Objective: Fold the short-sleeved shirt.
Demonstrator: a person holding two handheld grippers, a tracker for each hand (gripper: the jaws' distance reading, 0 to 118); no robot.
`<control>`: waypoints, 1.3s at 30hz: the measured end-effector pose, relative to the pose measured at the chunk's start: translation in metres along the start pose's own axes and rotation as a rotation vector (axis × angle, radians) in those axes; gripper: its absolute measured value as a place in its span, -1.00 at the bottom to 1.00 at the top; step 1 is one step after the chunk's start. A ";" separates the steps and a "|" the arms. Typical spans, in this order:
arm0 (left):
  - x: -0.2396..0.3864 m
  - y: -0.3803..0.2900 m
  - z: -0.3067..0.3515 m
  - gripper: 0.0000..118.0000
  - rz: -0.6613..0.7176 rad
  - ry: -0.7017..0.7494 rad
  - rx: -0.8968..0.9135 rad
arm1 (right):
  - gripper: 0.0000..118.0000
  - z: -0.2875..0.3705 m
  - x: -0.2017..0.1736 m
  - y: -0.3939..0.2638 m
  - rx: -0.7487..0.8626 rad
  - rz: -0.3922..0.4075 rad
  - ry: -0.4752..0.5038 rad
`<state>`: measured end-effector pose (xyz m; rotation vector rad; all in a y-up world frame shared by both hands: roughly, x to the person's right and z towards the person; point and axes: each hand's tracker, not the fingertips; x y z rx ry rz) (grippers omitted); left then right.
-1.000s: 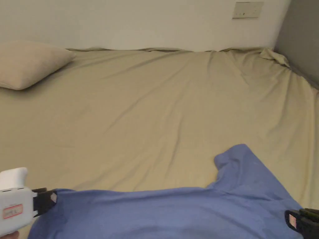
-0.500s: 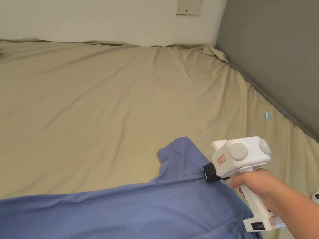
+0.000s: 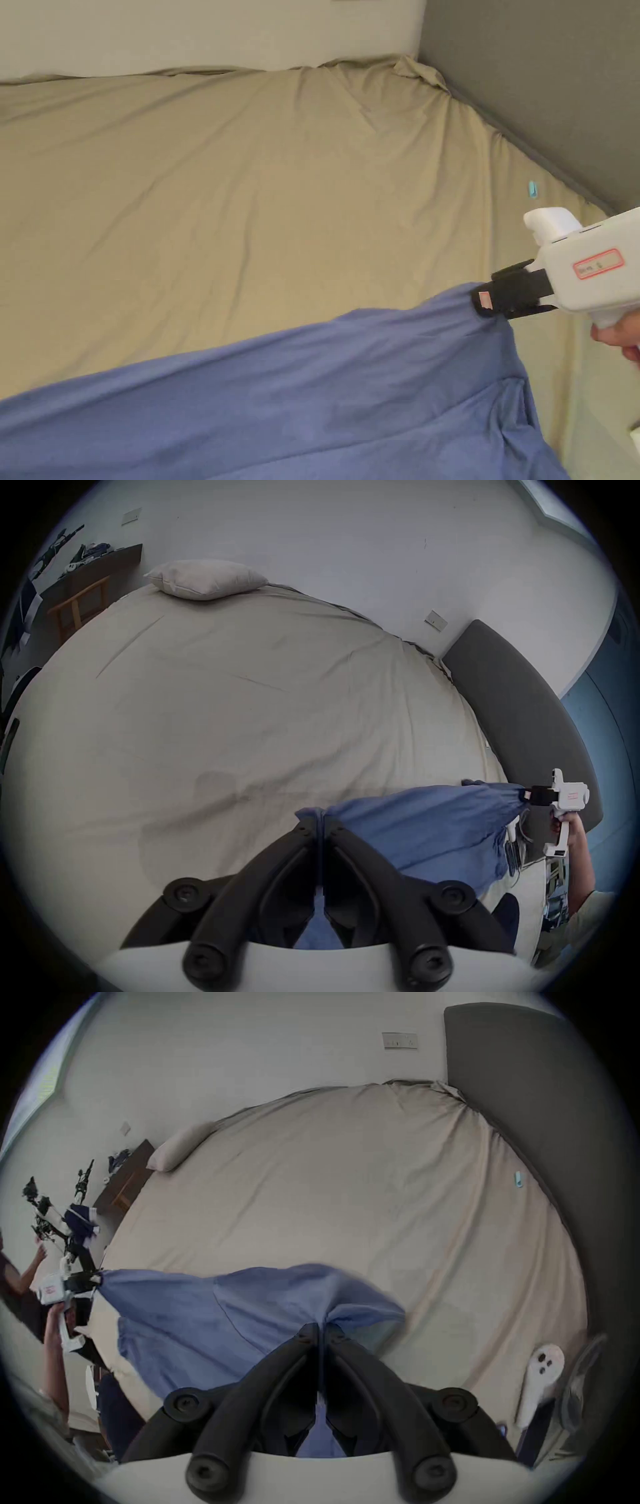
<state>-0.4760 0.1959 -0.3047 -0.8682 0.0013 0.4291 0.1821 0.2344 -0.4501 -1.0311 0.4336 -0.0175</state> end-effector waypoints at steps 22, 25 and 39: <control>-0.013 -0.122 -0.052 -0.99 -0.157 0.223 -0.390 | -0.92 -0.081 0.028 -0.136 -0.422 0.106 -0.138; -0.006 -0.124 -0.051 -0.96 -0.187 0.254 -0.371 | -0.92 -0.081 0.024 -0.137 -0.408 0.109 -0.156; 0.028 -0.134 0.080 1.00 0.045 0.123 0.101 | 0.95 0.056 -0.045 -0.135 0.179 0.020 -0.034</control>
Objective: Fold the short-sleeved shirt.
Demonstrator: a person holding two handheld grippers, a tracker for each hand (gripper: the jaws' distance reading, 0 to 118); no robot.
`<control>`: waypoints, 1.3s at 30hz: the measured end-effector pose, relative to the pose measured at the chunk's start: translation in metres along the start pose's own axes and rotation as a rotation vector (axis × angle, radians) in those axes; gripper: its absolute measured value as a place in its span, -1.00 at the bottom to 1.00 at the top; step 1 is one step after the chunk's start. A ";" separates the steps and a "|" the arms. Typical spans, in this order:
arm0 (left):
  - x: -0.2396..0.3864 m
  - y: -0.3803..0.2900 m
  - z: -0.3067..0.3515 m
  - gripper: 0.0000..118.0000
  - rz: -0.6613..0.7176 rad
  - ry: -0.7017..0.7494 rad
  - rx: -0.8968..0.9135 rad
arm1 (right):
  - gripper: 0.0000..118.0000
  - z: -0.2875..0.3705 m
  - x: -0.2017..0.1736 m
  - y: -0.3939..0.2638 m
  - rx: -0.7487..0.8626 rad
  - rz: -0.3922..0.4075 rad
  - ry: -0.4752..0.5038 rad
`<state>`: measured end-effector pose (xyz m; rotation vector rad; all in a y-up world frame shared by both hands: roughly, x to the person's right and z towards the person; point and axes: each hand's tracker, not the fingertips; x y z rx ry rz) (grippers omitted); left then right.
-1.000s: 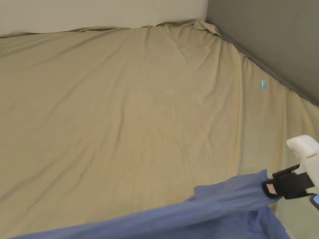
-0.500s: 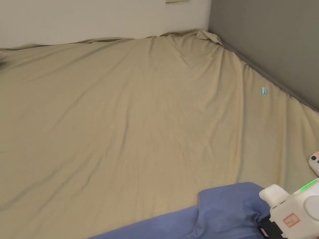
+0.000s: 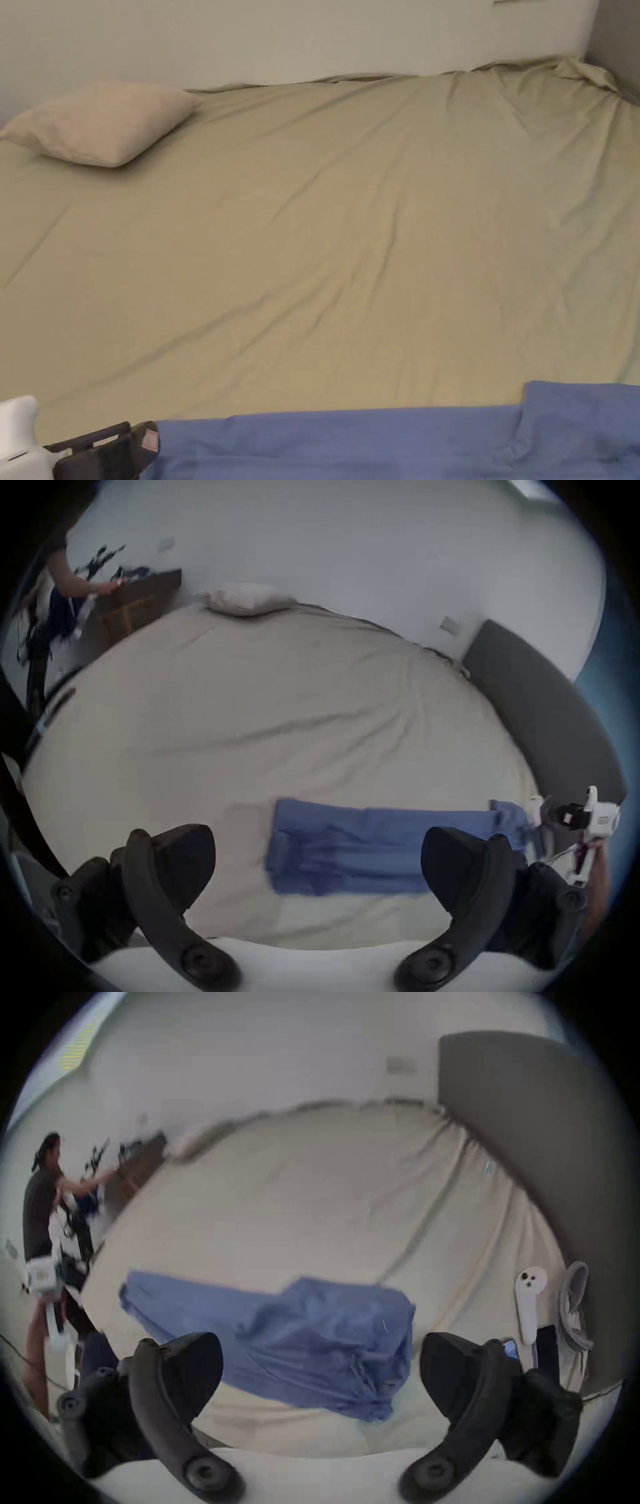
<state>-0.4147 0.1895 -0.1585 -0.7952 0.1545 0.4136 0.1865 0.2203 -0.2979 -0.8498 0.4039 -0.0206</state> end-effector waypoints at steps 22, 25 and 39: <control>-0.116 0.012 -0.146 1.00 0.317 -0.567 -0.439 | -0.95 0.003 -0.078 0.001 0.153 -0.150 0.452; -0.150 0.012 -0.165 1.00 0.320 -0.733 -0.505 | -0.95 0.005 -0.079 0.006 0.185 -0.195 0.524; -0.068 -0.018 -0.169 -0.81 0.264 -0.542 -0.469 | -0.95 0.007 -0.080 0.005 0.193 -0.188 0.580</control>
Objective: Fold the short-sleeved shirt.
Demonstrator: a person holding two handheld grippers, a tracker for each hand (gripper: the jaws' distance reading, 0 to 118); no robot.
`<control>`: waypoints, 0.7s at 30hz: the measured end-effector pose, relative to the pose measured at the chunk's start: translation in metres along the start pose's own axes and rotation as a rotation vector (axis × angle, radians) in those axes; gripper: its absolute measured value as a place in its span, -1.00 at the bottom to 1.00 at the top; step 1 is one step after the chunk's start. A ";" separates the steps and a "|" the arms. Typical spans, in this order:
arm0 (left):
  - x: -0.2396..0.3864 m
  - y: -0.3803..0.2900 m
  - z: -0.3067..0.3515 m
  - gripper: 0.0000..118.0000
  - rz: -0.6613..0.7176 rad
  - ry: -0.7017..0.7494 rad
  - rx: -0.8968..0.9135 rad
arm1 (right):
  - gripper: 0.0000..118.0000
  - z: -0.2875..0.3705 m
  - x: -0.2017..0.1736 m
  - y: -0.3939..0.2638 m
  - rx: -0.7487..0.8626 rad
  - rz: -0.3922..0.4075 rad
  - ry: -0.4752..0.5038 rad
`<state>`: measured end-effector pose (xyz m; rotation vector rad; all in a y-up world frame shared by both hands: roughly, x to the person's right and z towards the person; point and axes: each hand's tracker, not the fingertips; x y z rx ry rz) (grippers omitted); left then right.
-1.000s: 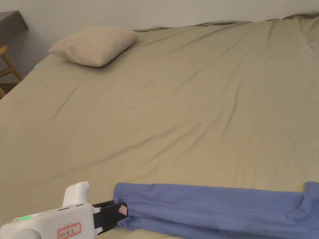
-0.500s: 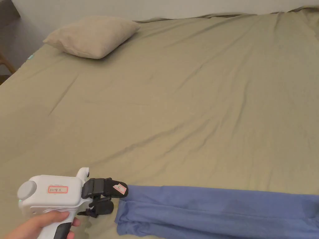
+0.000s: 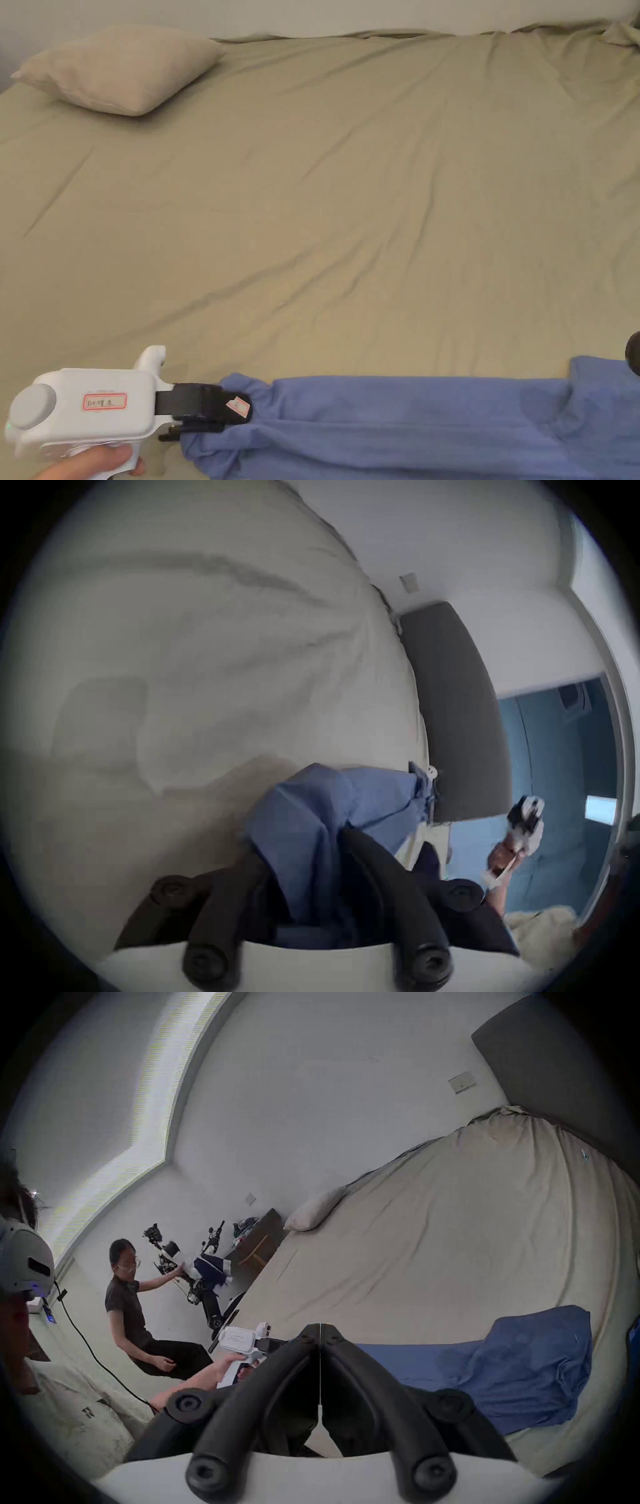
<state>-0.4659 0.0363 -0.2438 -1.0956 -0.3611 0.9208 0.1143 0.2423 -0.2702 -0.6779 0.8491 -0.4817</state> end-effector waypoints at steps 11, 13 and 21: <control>0.038 -0.005 0.085 -0.81 0.043 0.040 0.187 | -0.95 0.025 0.017 0.009 0.054 -0.047 -0.050; 0.024 -0.001 0.100 -0.81 0.083 0.039 0.194 | -0.95 0.027 0.012 0.011 0.061 -0.024 -0.049; -0.010 0.015 0.175 -0.81 0.114 0.368 0.221 | -0.95 0.011 -0.003 0.008 0.011 0.041 -0.070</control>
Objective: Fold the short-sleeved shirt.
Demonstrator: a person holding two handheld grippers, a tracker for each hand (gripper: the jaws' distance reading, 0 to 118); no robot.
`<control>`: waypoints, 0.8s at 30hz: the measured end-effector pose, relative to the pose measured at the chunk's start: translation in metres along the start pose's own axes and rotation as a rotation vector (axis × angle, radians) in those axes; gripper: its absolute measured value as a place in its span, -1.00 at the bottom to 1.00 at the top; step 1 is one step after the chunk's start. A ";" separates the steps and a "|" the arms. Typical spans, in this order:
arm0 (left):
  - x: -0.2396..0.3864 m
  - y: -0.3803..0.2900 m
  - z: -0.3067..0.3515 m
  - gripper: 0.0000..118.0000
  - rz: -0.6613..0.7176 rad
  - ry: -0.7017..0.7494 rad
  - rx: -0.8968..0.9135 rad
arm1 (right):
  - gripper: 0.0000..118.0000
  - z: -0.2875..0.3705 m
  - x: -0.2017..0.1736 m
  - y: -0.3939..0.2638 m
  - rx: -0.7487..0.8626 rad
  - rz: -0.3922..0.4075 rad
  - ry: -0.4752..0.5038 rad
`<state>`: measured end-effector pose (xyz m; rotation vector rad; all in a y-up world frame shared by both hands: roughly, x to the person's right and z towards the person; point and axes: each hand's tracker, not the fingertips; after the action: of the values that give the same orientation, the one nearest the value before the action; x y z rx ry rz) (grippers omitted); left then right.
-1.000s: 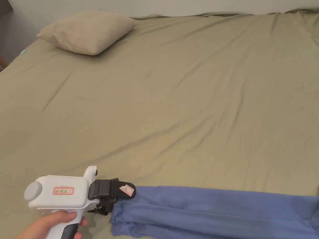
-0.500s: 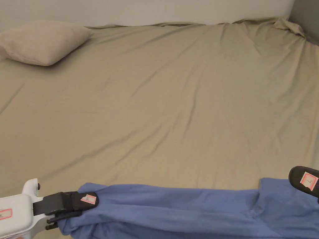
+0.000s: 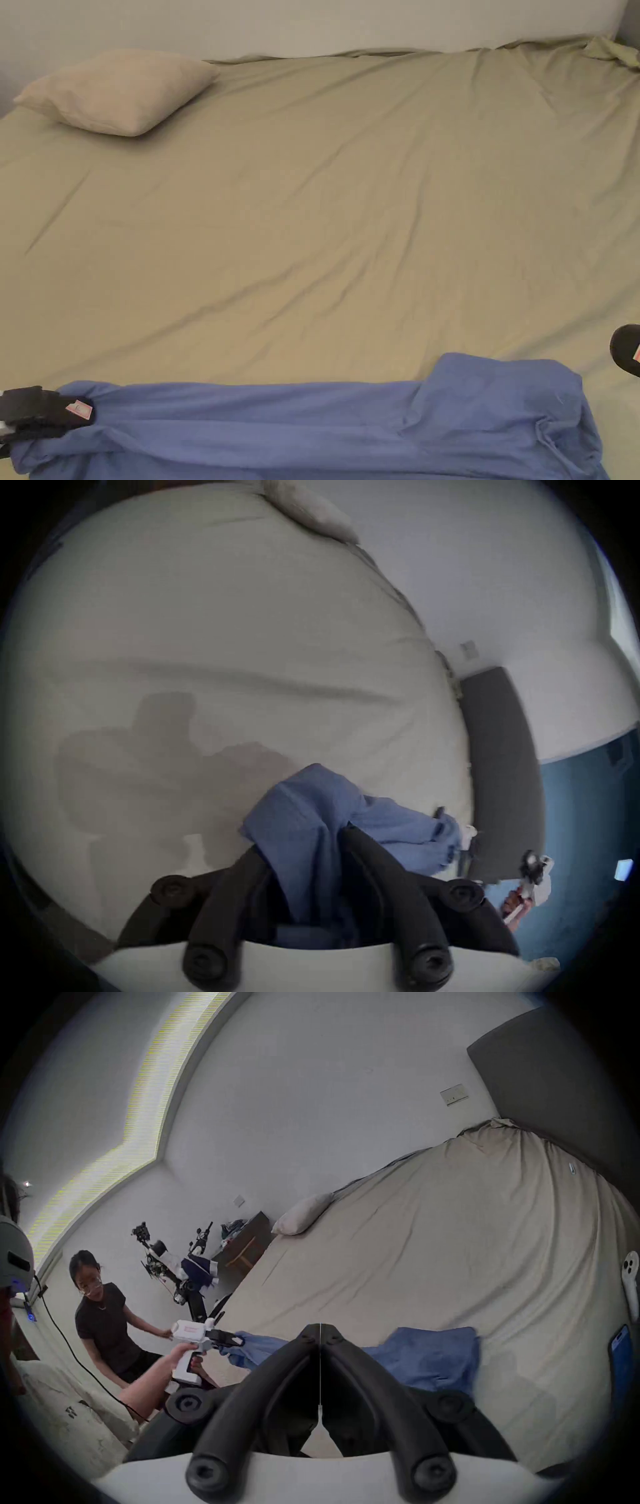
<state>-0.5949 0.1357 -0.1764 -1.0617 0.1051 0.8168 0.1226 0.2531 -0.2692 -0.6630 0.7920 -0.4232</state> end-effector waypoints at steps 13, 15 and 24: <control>0.155 -0.073 -0.038 -0.81 -0.045 -0.266 -0.100 | -0.95 -0.023 0.007 -0.012 -0.069 -0.029 -0.002; 0.176 -0.082 -0.078 -0.81 -0.066 -0.298 -0.149 | -0.95 -0.022 0.010 -0.014 -0.070 -0.052 0.007; 0.178 -0.109 -0.188 -0.50 -0.118 -0.207 -0.090 | -0.95 -0.021 0.015 -0.016 -0.105 -0.060 0.007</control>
<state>-0.3432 0.0561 -0.2721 -1.0512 -0.1694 0.8251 0.1147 0.2246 -0.2764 -0.7855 0.8061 -0.4406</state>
